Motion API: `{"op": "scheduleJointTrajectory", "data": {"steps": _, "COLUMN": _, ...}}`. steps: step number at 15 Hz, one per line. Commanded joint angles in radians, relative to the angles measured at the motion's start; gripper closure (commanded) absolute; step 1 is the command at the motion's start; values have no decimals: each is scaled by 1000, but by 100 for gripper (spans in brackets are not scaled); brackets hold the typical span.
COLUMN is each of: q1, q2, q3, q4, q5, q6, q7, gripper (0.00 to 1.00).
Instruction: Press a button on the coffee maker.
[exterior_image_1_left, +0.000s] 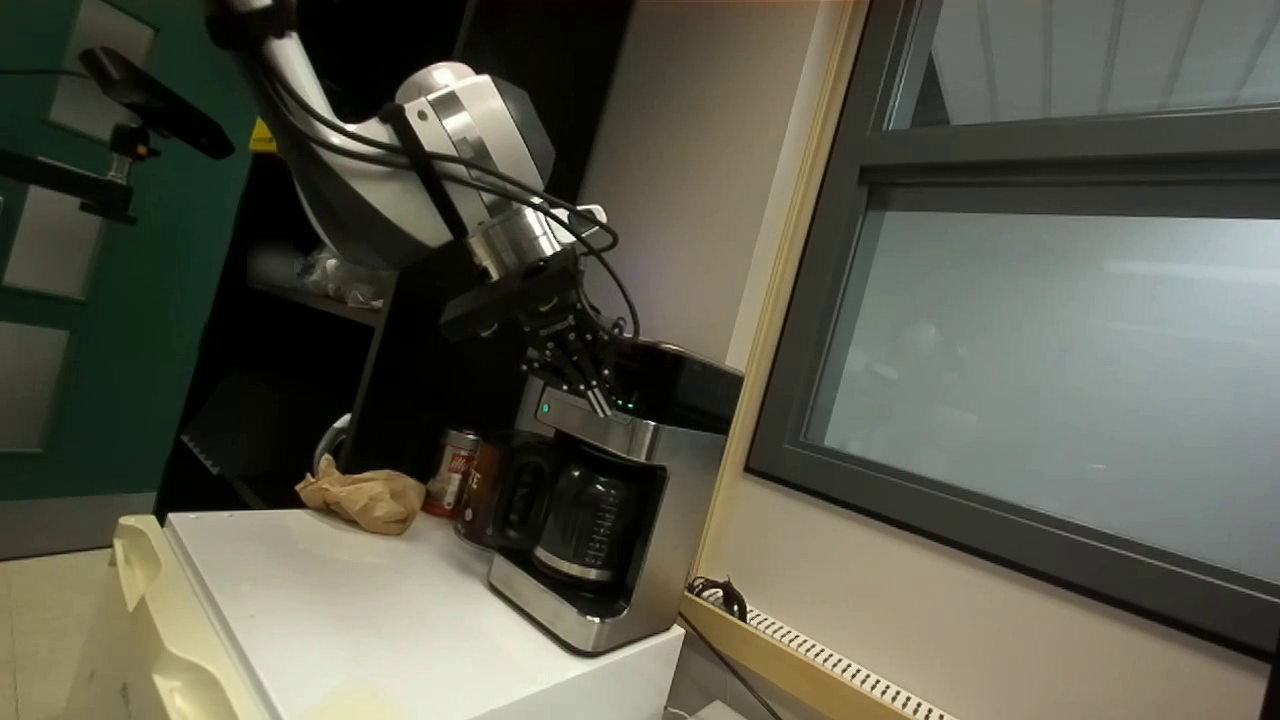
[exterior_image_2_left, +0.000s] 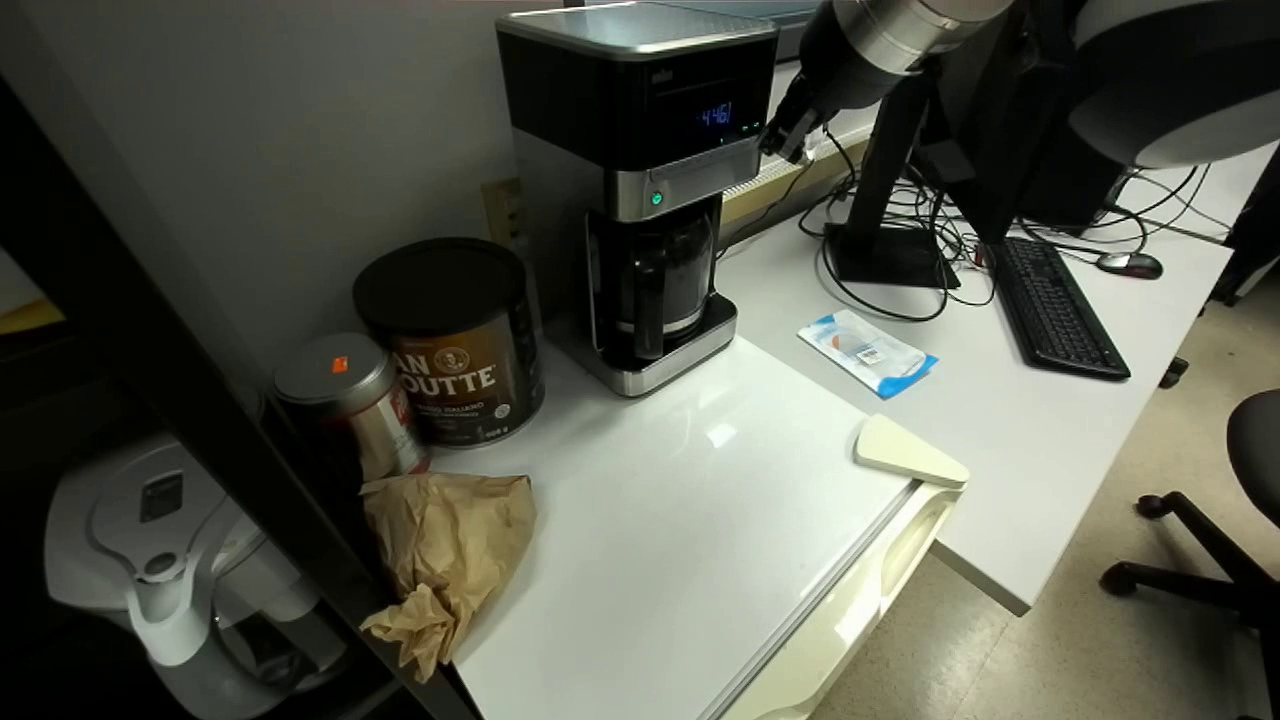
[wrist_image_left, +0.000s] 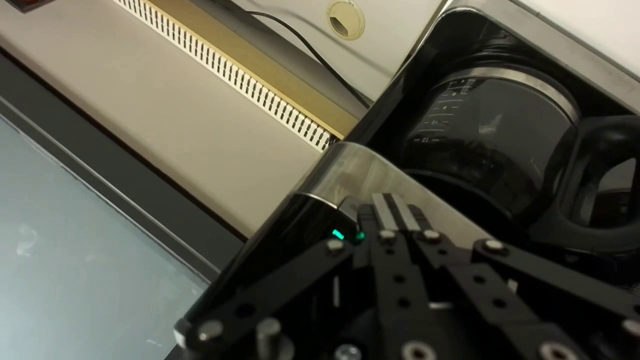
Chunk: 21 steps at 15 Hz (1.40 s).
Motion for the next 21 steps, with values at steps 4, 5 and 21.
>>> {"op": "scheduleJointTrajectory", "data": {"steps": 4, "q1": 9, "q2": 87, "q3": -12, "q4": 114, "q5": -7, "q6": 9, "q7": 40, "gripper": 99}}
{"op": "scheduleJointTrajectory", "data": {"steps": 5, "q1": 8, "q2": 93, "q3": -11, "q4": 122, "q5": -5, "q6": 8, "q7": 42, "gripper": 99}}
{"op": "scheduleJointTrajectory", "data": {"steps": 21, "q1": -25, "q2": -72, "q3": 2, "q4": -95, "q5": -13, "q6": 118, "q7": 38, "gripper": 99}}
